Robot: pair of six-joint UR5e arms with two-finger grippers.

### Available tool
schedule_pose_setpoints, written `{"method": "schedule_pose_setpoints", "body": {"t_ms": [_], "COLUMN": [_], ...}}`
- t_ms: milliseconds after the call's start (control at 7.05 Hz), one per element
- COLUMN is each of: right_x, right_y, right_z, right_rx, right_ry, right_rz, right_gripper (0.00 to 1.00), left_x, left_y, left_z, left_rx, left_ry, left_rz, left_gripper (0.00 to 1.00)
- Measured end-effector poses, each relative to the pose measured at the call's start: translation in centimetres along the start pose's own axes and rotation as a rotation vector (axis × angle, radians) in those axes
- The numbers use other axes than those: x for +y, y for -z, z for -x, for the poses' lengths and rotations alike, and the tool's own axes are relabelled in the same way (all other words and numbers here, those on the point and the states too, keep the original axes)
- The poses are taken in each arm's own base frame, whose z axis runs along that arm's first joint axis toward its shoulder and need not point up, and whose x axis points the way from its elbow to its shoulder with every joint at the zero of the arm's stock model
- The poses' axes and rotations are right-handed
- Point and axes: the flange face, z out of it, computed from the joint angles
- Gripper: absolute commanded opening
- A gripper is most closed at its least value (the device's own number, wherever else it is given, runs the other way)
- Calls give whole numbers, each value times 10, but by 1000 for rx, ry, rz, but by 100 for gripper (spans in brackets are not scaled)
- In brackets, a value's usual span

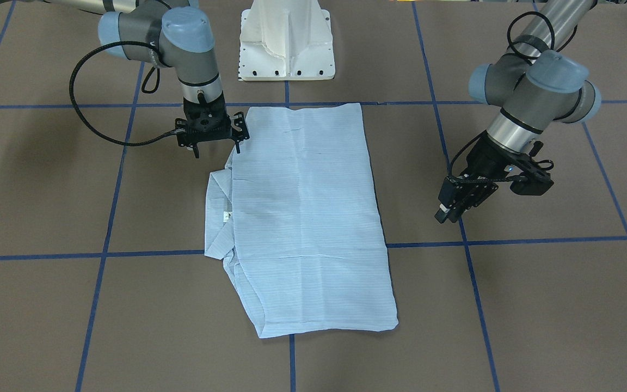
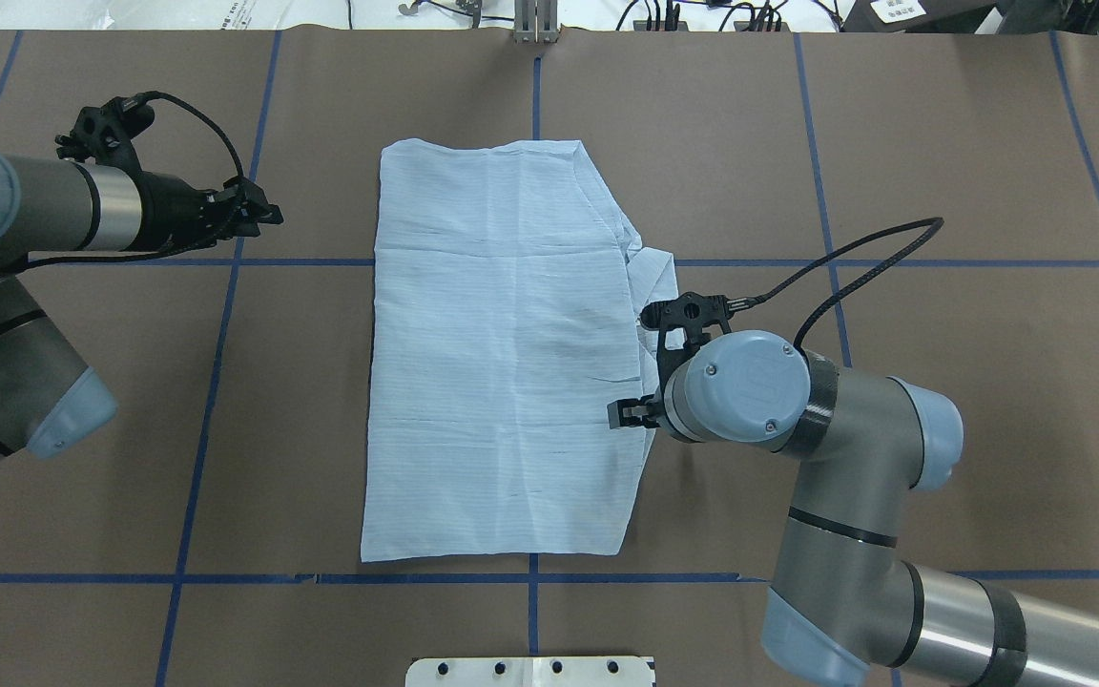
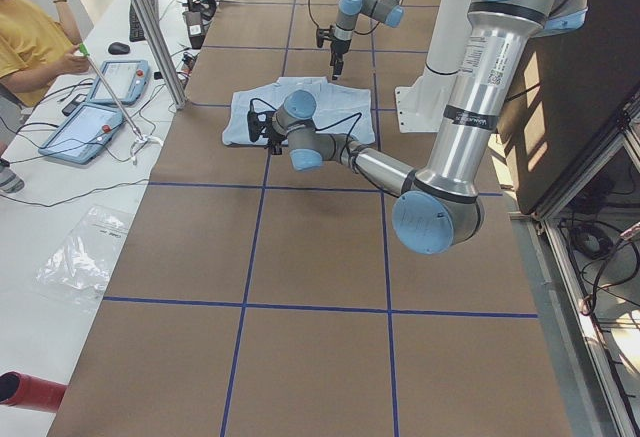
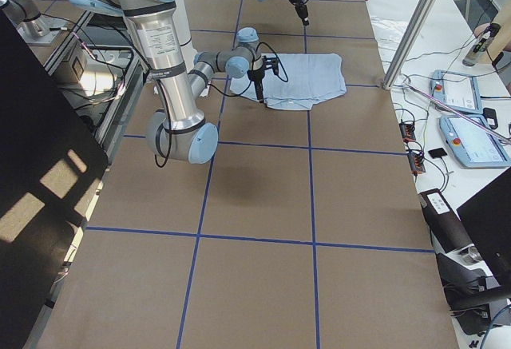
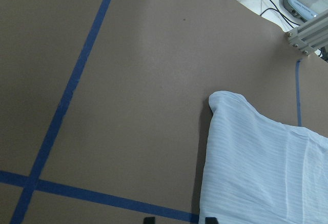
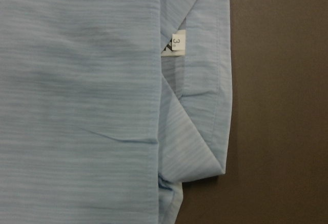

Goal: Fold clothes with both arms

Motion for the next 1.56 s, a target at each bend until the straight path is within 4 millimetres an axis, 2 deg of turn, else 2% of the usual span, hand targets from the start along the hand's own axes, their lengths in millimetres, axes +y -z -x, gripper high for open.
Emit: {"method": "schedule_pose_setpoints", "body": {"t_ms": [425,709,851,1559], "right_x": [53,84,90,111], "right_y": [15,9,5,-18], "right_z": [46,60,62,64], "right_rx": [-62,-59,-57,-19], "right_ry": [-513,-779,-867,-925], "right_rz": [52,37,19,15], "right_gripper": [97,97,97,96], "left_x": [0,0,1,2], "left_y": [-1,-1,-1,-1], "left_z": [1,1,1,1], "left_rx": [-2,-2,-2,-3], "left_ry": [1,1,1,1], "left_rz": [1,0,0,-1], "left_gripper": [44,44,44,44]}}
